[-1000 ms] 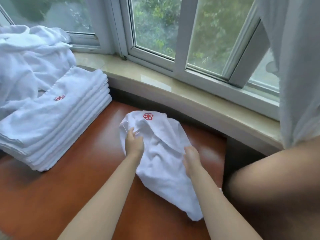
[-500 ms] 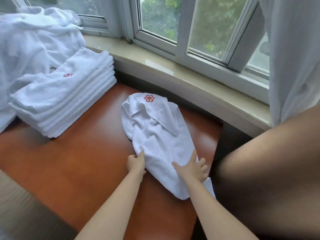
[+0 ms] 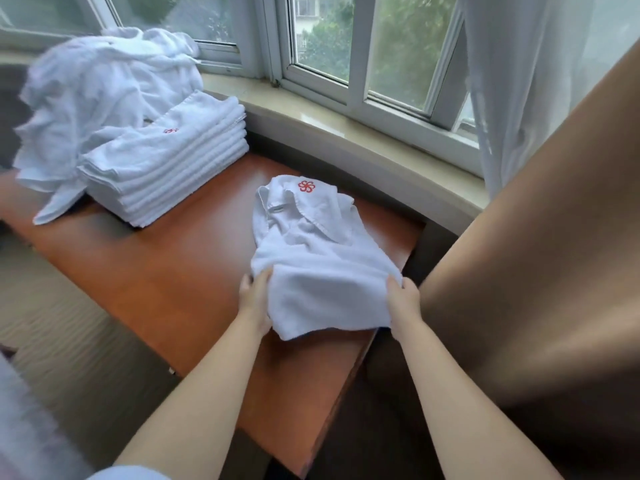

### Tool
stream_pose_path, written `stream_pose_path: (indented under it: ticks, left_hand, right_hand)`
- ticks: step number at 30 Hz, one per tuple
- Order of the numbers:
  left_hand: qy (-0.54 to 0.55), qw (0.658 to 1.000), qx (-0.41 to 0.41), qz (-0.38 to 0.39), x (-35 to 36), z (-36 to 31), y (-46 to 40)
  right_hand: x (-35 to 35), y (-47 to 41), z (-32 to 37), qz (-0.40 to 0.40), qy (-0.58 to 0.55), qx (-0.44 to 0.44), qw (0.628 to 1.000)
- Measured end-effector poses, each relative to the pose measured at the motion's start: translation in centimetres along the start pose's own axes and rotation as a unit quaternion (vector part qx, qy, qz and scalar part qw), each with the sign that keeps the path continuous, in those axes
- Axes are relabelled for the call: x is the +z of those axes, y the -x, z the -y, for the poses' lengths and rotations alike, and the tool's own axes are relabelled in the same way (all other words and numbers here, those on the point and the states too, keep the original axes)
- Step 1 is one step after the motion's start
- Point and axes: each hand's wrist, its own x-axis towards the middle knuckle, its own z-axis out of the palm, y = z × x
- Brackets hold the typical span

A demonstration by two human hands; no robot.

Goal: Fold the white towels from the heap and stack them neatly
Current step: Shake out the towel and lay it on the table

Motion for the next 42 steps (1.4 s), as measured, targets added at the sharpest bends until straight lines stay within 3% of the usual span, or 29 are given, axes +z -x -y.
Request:
stream_pose_path:
  ticks: [1,3,5,7,10,12,15,17,20,22,24,25,26,28,30,31,34,37,40,42]
  left_hand:
    - [0.006,1.0,-0.002,0.002,-0.6,-0.3,0.8]
    - [0.01,0.999,-0.036,0.003,-1.9,0.5,2.7]
    - [0.043,0.994,-0.103,-0.001,-3.2,2.2,4.5]
    - [0.035,0.986,-0.162,0.012,-4.2,3.5,6.1]
    - [-0.15,0.969,-0.195,0.025,-4.6,4.9,7.9]
    - [-0.289,0.943,-0.163,0.022,-4.4,6.4,8.7]
    - [-0.443,0.892,-0.088,-0.001,-4.6,9.4,9.4]
    - [-0.532,0.843,-0.049,-0.065,-5.2,10.8,9.5]
    - [-0.51,0.85,0.009,-0.133,-6.3,11.4,9.5]
    - [-0.438,0.887,0.028,-0.143,-6.8,10.8,9.2]
    - [-0.305,0.935,0.024,-0.179,-7.4,9.5,8.9]
    - [-0.235,0.949,0.02,-0.21,-7.9,8.8,9.0]
    - [-0.189,0.951,0.025,-0.245,-8.5,8.2,9.2]
    - [-0.199,0.925,0.052,-0.32,-9.9,7.3,9.9]
    - [-0.223,0.892,0.067,-0.388,-11.0,7.5,11.2]
    - [-0.225,0.884,0.061,-0.404,-11.2,8.1,11.8]
    - [-0.245,0.896,0.005,-0.372,-10.4,10.5,13.8]
    - [-0.379,0.873,0.008,-0.306,-9.2,11.8,14.7]
    - [-0.488,0.818,0.154,-0.262,-8.8,11.8,14.7]
    - [-0.568,0.74,0.293,-0.208,-9.2,12.1,13.6]
  right_hand:
    - [-0.9,0.3,-0.1,-0.007,0.014,0.003,1.0]
    - [-2.3,1.8,-1.2,0.109,0.024,0.076,0.991]
    - [-3.2,4.5,-3.1,0.289,0.099,0.192,0.933]
    - [-3.5,6.1,-4.8,0.385,0.17,0.195,0.886]
    - [-3.7,6.7,-5.2,0.332,0.139,0.104,0.927]
    - [-4.1,6.9,-5.5,0.284,0.155,0.072,0.943]
    - [-4.5,8.0,-8.2,0.268,0.222,0.04,0.936]
    - [-3.9,9.1,-9.9,0.274,0.243,0.017,0.93]
    - [-1.5,10.2,-11.2,0.261,0.268,-0.034,0.927]
    - [-0.2,10.5,-11.4,0.242,0.337,-0.047,0.908]
    - [0.4,10.4,-11.6,0.217,0.421,-0.066,0.878]
    - [0.5,10.5,-11.6,0.196,0.426,-0.067,0.881]
    - [0.5,10.4,-11.6,0.162,0.392,-0.061,0.903]
    - [0.2,10.4,-11.3,0.034,0.217,-0.019,0.975]
    - [-0.7,10.2,-10.8,-0.095,0.045,0.03,0.994]
    - [-1.3,10.0,-10.9,-0.122,0.019,0.046,0.991]
    - [-2.2,10.3,-11.6,-0.11,0.038,0.077,0.99]
    - [-1.4,11.8,-11.6,0.0,0.157,0.038,0.987]
    - [0.2,12.6,-11.7,0.091,0.295,-0.084,0.948]
    - [0.8,12.8,-12.0,0.085,0.416,-0.193,0.884]
